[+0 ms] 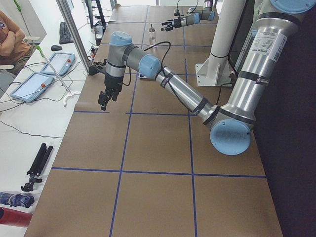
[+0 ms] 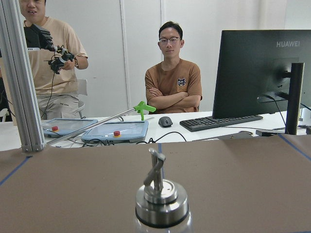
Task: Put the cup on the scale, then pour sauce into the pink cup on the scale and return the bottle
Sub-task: 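Open the right gripper and withdraw it from the bottle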
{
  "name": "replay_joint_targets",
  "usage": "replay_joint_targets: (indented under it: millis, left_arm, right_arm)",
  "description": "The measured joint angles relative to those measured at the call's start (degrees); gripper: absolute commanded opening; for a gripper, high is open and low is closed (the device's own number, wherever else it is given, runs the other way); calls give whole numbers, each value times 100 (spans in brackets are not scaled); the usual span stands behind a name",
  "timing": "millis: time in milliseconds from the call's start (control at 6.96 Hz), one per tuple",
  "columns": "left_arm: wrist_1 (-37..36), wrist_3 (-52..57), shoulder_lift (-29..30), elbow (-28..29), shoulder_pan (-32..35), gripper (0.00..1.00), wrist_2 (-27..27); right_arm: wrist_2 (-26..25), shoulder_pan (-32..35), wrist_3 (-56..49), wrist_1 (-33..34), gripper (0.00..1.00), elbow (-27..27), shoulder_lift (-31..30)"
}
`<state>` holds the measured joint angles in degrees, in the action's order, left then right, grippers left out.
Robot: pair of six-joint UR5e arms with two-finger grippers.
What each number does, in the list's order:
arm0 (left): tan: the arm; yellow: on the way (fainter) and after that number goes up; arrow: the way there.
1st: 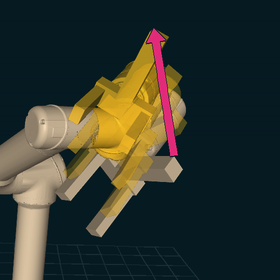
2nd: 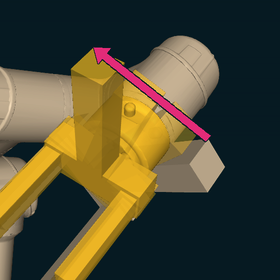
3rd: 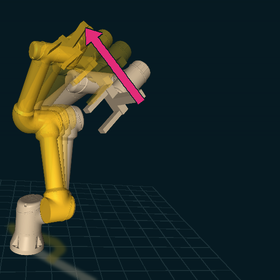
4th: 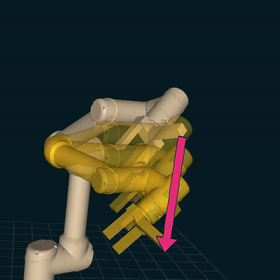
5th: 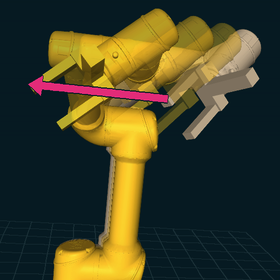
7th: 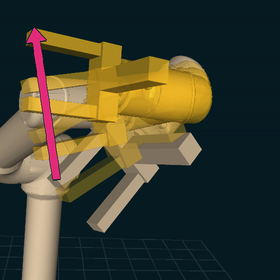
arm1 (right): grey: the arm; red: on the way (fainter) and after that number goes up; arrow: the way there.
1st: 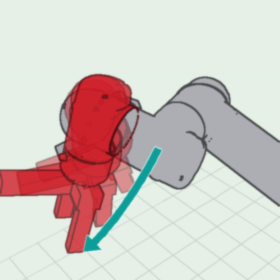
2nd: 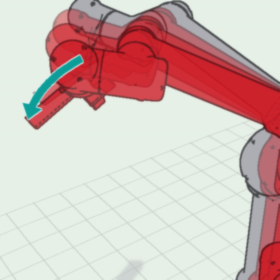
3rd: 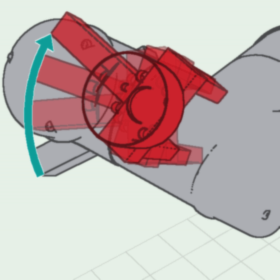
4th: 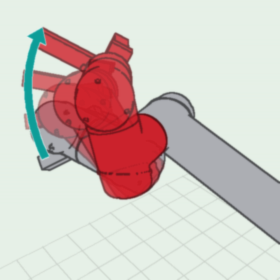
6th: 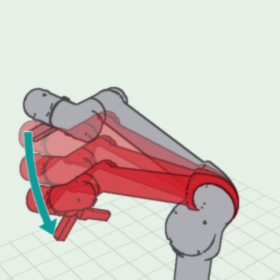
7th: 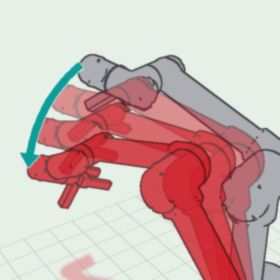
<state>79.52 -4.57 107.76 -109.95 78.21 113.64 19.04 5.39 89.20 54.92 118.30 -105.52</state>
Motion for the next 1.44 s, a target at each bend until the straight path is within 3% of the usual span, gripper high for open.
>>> replay_joint_targets:
  millis: [431, 718, 1149, 1436]
  left_arm:
    - [-6, 0, 0, -13, -3, 100, 0]
    - [-11, 0, 8, -17, -6, 100, 0]
    - [-24, -2, 44, -25, -7, 100, 2]
    - [-36, -29, 92, -29, -4, 100, 14]
  right_arm:
    - [122, 73, -550, 23, 100, 826, -153]
    - [648, 580, -1163, 23, 100, 1074, -147]
    - [2369, 2124, -2294, 8, 100, 1295, -78]
    - [3933, 3401, -3044, 3, 100, 1284, 22]
